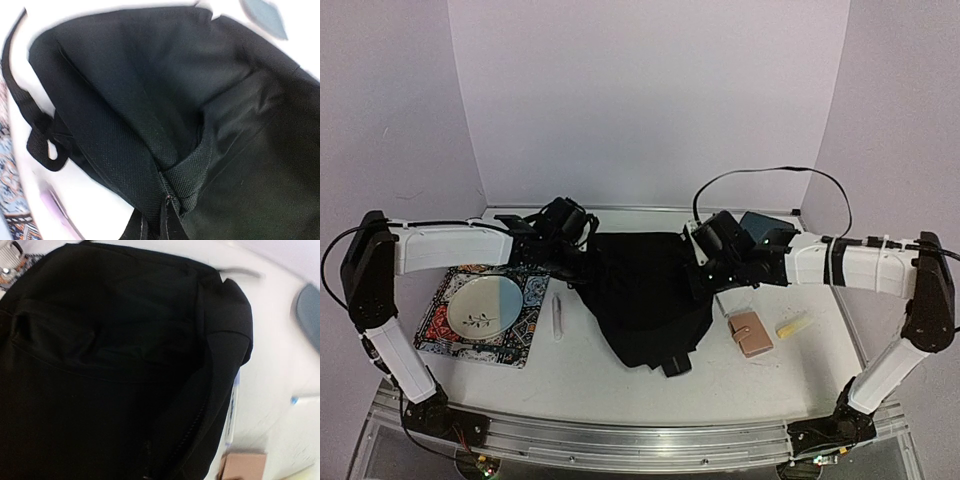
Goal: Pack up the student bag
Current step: Adjust the student bag at the center of the board.
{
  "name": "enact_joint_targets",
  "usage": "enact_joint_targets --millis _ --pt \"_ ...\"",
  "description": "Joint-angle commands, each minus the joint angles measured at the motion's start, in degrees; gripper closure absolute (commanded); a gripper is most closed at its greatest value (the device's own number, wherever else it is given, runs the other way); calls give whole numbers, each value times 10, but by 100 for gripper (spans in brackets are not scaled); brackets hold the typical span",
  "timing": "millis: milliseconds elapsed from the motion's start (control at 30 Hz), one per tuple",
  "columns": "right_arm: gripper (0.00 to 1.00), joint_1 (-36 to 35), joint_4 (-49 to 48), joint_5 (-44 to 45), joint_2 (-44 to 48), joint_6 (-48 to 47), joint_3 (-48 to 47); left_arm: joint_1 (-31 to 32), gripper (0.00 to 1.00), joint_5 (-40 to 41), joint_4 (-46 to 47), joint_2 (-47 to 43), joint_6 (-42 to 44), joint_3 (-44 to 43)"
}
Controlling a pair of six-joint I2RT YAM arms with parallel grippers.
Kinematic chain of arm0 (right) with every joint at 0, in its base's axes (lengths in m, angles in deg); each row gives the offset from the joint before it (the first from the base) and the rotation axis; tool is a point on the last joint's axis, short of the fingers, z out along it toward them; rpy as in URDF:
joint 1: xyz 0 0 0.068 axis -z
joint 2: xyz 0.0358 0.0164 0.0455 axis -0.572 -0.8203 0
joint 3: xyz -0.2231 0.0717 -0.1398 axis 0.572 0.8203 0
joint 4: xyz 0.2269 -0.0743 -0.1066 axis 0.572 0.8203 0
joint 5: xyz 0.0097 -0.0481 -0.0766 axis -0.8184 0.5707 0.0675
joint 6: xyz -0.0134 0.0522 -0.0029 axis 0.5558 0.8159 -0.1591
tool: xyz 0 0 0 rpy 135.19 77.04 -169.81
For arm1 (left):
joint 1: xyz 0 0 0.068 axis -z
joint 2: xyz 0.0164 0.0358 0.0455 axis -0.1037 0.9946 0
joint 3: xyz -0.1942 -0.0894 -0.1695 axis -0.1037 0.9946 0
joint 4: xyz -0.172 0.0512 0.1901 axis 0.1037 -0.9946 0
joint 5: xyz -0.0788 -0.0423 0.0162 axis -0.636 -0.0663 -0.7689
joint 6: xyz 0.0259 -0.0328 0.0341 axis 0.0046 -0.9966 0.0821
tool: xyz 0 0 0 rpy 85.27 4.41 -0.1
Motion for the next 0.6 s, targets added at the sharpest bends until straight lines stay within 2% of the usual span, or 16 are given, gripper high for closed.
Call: enact_joint_targets --millis 0,200,367,467,567 --pt "100 -10 -71 -29 8 65 35 0 100 1 102 -12 -11 15" --pt "98 -39 -67 -100 3 99 82 1 100 -5 102 -43 -40 89" --pt "92 -41 -49 -129 38 104 102 0 100 64 68 -92 -58 144" --pt "81 -41 -14 -115 60 90 95 -1 98 113 36 -112 -64 158" --pt "65 -23 9 -103 73 65 73 -2 84 136 26 -127 -53 150"
